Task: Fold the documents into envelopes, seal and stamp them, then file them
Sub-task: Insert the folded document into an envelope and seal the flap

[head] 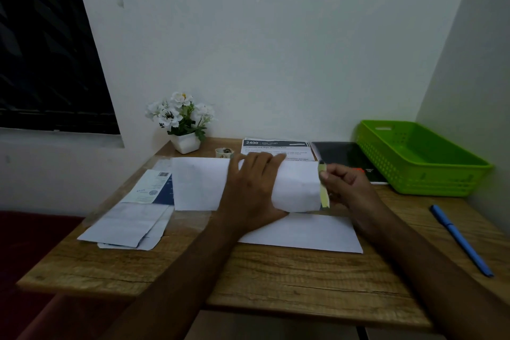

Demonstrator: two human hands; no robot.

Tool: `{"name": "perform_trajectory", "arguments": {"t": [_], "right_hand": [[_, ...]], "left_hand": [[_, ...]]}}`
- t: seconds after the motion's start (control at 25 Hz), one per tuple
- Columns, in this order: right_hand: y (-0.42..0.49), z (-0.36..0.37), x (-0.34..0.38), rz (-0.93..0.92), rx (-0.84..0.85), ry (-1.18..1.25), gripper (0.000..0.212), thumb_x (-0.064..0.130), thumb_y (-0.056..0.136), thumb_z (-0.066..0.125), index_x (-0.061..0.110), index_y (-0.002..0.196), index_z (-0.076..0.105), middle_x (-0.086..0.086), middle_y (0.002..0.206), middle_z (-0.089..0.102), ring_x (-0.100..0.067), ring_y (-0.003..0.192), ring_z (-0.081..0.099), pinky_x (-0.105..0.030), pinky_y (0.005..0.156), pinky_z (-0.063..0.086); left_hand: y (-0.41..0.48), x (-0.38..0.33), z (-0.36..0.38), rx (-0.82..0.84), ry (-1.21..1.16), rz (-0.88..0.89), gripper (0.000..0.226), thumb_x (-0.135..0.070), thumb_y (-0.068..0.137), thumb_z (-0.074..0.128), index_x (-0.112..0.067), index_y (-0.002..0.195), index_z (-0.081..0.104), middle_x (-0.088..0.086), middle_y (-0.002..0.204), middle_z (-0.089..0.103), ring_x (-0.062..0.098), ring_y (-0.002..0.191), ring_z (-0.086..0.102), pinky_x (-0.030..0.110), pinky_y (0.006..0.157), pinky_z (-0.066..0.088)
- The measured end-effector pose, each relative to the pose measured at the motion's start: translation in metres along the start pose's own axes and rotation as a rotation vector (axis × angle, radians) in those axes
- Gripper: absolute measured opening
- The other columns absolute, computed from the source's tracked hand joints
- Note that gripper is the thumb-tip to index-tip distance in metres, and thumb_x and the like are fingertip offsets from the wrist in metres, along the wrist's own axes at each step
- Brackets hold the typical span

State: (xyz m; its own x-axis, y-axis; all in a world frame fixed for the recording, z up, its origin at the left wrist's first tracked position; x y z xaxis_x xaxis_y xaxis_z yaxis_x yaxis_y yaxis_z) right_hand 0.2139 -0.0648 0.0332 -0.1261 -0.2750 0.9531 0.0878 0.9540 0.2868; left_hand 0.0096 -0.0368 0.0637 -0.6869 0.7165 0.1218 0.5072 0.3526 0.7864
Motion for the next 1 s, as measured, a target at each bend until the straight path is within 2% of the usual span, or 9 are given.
{"name": "perform_trajectory", "arguments": {"t": [0.08,0.16,0.24,0.36,0.44,0.68,0.8,0.88,1.0], "right_hand": [[-0.004,-0.017,0.007,-0.088,-0.071,-0.371,0.004,0.032,0.086,0.066,0.029,0.087,0.07,0.01,0.08,0.07,-0.002,0.066,0.062,-0.016,0.053,0.048],[-0.007,-0.029,0.009,-0.115,-0.048,-0.787,0.005,0.037,0.085,0.066,0.038,0.081,0.067,0.018,0.077,0.067,0.001,0.068,0.059,-0.019,0.053,0.043],[-0.009,-0.032,0.005,-0.023,0.052,-0.886,0.01,0.051,0.076,0.072,0.044,0.081,0.067,0.022,0.08,0.066,0.003,0.072,0.058,-0.021,0.058,0.04],[-0.015,-0.026,-0.002,0.175,0.279,-0.777,0.049,0.061,0.049,0.083,0.047,0.094,0.068,0.016,0.093,0.063,0.0,0.085,0.057,-0.021,0.069,0.043],[-0.016,-0.024,-0.004,0.213,0.363,-0.744,0.059,0.057,0.045,0.084,0.045,0.1,0.067,0.013,0.096,0.061,-0.005,0.087,0.057,-0.019,0.07,0.043],[-0.017,-0.023,0.001,0.211,0.398,-0.681,0.026,0.034,0.062,0.087,0.029,0.084,0.076,0.008,0.09,0.073,-0.004,0.08,0.065,-0.022,0.073,0.049],[-0.018,-0.026,0.004,0.166,0.274,-0.595,0.02,0.028,0.068,0.084,0.019,0.082,0.072,0.004,0.088,0.074,-0.008,0.08,0.068,-0.024,0.068,0.051],[-0.019,-0.032,0.01,0.13,0.139,-0.383,0.019,0.029,0.067,0.082,0.021,0.08,0.072,0.004,0.085,0.074,-0.009,0.075,0.069,-0.02,0.06,0.051],[-0.016,-0.045,0.02,0.022,-0.085,-0.272,0.021,0.036,0.067,0.076,0.024,0.083,0.07,0.007,0.082,0.074,-0.006,0.07,0.069,-0.014,0.054,0.049]], "left_hand": [[-0.001,0.019,-0.003,-0.033,0.008,-0.067,0.085,-0.065,0.058,0.071,-0.01,0.122,0.055,0.011,0.112,0.06,0.027,0.103,0.054,0.048,0.094,0.039],[-0.005,0.04,-0.008,-0.081,0.016,-0.151,0.081,-0.06,0.056,0.074,-0.012,0.119,0.054,0.011,0.11,0.059,0.027,0.101,0.053,0.046,0.092,0.039],[-0.008,0.055,-0.01,-0.098,0.017,-0.21,0.077,-0.054,0.054,0.075,-0.014,0.117,0.052,0.01,0.109,0.059,0.028,0.101,0.053,0.046,0.092,0.039],[-0.012,0.061,-0.008,-0.061,0.012,-0.227,0.077,-0.05,0.053,0.079,-0.015,0.116,0.053,0.009,0.11,0.059,0.028,0.102,0.053,0.047,0.093,0.038],[-0.012,0.062,-0.007,-0.023,0.012,-0.235,0.077,-0.048,0.052,0.081,-0.014,0.116,0.054,0.009,0.111,0.059,0.027,0.103,0.054,0.049,0.095,0.038],[-0.014,0.069,-0.003,-0.002,0.033,-0.281,0.07,-0.042,0.055,0.081,-0.012,0.114,0.057,0.01,0.111,0.06,0.028,0.104,0.055,0.051,0.097,0.033],[-0.016,0.073,-0.003,-0.021,0.048,-0.314,0.065,-0.038,0.057,0.081,-0.011,0.112,0.057,0.011,0.108,0.06,0.03,0.101,0.056,0.051,0.096,0.033],[-0.018,0.077,-0.004,-0.025,0.054,-0.34,0.065,-0.034,0.057,0.082,-0.01,0.112,0.057,0.013,0.109,0.06,0.032,0.102,0.057,0.054,0.097,0.032],[-0.019,0.081,-0.006,-0.037,0.043,-0.367,0.068,-0.038,0.059,0.082,-0.009,0.115,0.057,0.014,0.113,0.06,0.032,0.105,0.056,0.055,0.1,0.03]]}}
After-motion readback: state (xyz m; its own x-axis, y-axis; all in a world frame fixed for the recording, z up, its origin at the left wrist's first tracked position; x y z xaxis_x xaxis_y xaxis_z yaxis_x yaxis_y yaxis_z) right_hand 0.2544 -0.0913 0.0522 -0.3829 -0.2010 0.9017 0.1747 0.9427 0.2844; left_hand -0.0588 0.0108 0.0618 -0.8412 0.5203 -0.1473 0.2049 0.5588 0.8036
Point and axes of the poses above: each hand's wrist, its own y-axis towards the middle knuckle, its own z-axis out of the palm, x = y × z, the point moved 4 cm from there along y, towards the middle knuckle
